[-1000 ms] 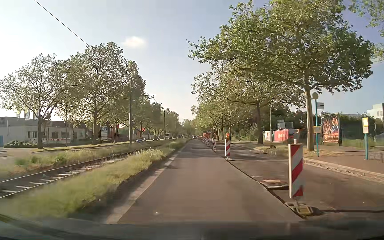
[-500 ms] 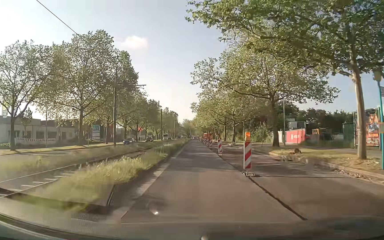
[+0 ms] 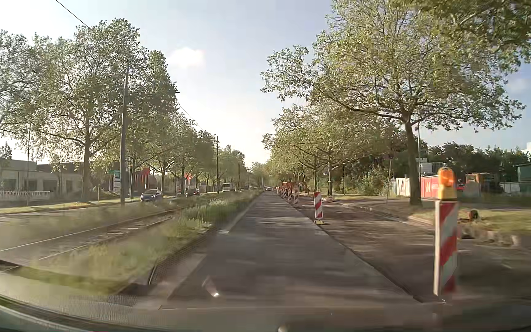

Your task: Follow the waypoints while adhering to traffic rules and regulations

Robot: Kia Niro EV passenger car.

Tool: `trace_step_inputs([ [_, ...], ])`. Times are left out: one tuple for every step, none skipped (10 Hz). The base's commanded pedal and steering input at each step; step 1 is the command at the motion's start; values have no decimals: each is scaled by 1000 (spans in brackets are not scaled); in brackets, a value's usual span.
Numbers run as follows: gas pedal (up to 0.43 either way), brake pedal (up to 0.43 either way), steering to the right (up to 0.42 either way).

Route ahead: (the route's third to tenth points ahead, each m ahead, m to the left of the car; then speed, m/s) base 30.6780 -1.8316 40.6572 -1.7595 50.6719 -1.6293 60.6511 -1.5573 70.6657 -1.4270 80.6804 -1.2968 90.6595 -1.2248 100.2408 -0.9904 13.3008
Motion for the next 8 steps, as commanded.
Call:
trace_step_inputs([
  [130,0,1],
  [130,0,1],
  [130,0,1],
  [130,0,1],
  [130,0,1],
  [130,0,1],
  [118,0,1],
  [118,0,2],
])
